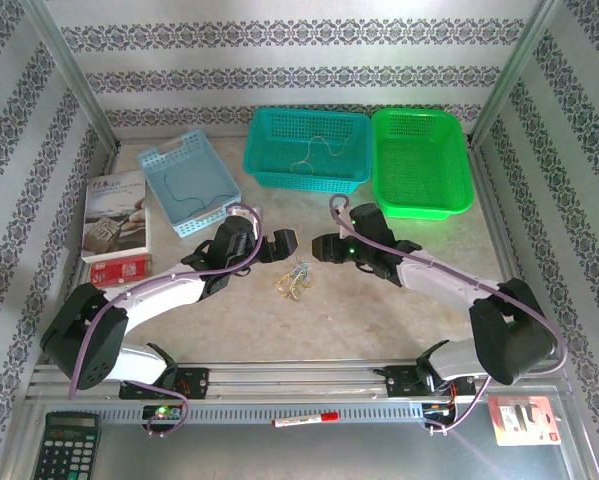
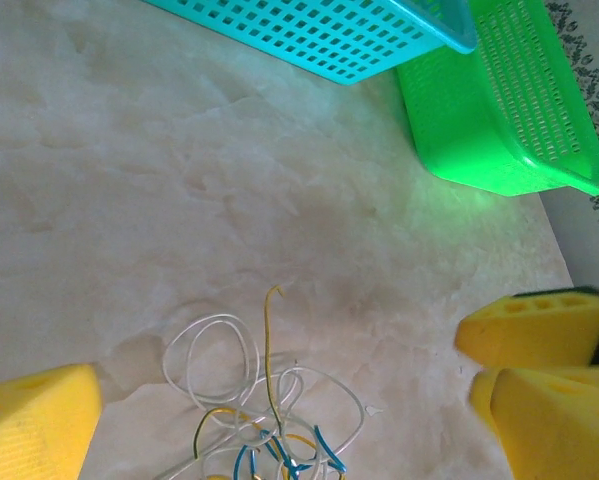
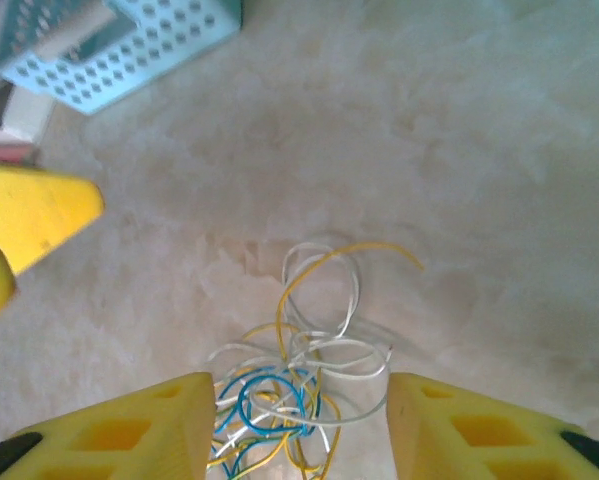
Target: Untangle the cables
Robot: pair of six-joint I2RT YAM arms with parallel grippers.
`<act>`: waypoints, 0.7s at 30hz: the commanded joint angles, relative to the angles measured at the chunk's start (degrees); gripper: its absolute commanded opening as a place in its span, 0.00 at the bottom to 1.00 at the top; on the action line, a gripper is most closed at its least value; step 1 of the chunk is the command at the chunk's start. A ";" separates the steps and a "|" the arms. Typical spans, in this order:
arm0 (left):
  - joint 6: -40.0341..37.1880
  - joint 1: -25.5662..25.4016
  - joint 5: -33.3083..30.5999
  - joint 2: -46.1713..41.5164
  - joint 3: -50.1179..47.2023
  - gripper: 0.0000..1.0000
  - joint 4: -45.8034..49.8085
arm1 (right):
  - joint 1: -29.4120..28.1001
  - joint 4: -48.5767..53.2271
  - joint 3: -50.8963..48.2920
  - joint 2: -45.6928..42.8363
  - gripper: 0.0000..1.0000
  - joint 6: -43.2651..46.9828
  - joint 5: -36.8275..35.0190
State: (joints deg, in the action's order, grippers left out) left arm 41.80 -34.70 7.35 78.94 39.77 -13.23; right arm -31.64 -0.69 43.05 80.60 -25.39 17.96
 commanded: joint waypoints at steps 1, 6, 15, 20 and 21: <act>1.41 0.77 -2.09 -0.27 1.30 1.00 1.47 | -2.28 -0.35 1.91 3.16 0.51 -0.43 -1.46; 1.92 0.77 -4.93 -2.04 0.77 1.00 2.55 | -4.57 -0.77 4.53 7.52 0.41 0.26 -4.10; 1.60 0.86 -4.80 -2.88 0.09 1.00 3.24 | -6.02 -1.58 2.28 11.87 0.22 1.02 -7.71; 1.20 0.86 -4.19 -2.59 -0.14 1.00 3.15 | -6.23 -3.03 -2.91 10.59 0.21 -0.11 -8.41; 1.16 0.86 -4.02 -2.57 -0.04 1.00 3.13 | -6.19 -3.05 -3.64 10.13 0.21 -0.24 -8.70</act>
State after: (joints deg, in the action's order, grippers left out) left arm 42.96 -34.70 3.18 77.28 39.77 -11.05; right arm -37.04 -2.92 41.71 91.81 -25.26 11.27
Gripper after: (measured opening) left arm 0.998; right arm 0.209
